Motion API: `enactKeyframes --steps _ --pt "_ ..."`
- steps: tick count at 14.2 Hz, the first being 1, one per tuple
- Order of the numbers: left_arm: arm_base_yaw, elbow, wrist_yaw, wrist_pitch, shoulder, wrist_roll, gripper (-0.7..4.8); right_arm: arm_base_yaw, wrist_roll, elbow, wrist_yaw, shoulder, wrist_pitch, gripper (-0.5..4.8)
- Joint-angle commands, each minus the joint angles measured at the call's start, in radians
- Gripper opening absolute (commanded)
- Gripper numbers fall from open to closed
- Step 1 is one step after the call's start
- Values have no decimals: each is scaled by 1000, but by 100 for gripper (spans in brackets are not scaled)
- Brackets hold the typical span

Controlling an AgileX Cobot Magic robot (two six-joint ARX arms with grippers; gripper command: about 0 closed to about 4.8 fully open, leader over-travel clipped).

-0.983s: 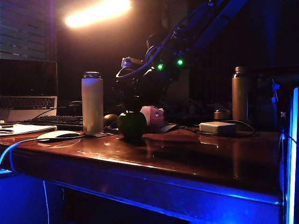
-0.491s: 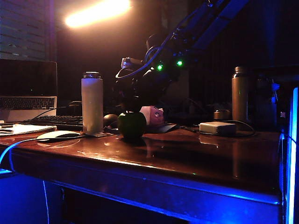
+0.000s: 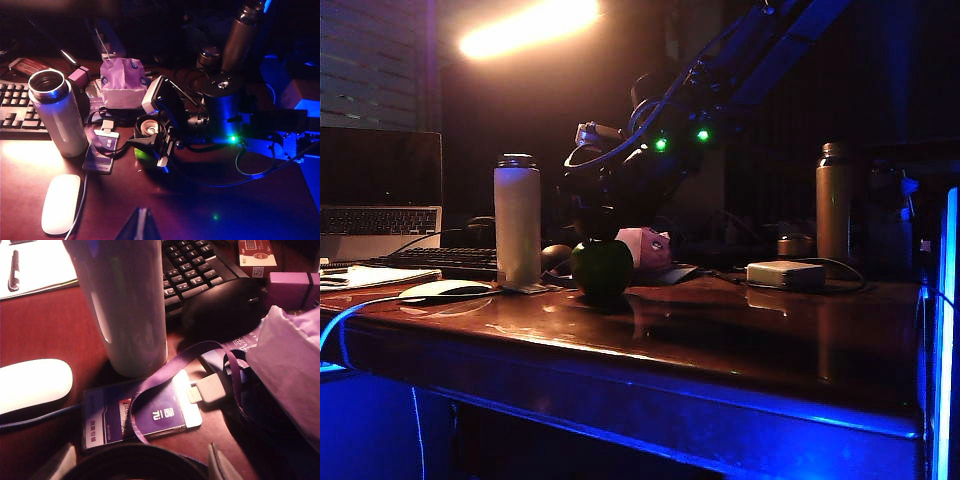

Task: Stack the black thermos bottle cap from the table onto the green apple.

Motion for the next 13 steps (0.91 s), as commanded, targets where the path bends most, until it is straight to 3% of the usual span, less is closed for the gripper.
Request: enactKeyframes --steps 1,4,6,8,10,11,13 --pt "0 3 4 15 -3 4 3 3 0 3 14 1 -3 279" --pt "0 3 4 21 -3 4 3 3 -22 3 16 1 -2 344" --pt "0 3 4 21 -3 4 3 3 -22 3 17 1 -2 348" --pt "0 3 4 21 -2 4 3 3 -23 4 17 1 2 405" --pt "0 3 4 21 -2 4 3 3 -23 4 16 0 2 413" --pt "0 3 4 22 -2 4 3 3 -23 4 16 -1 2 471" --pt "0 3 4 30 -2 4 3 3 -23 4 16 -3 5 479"
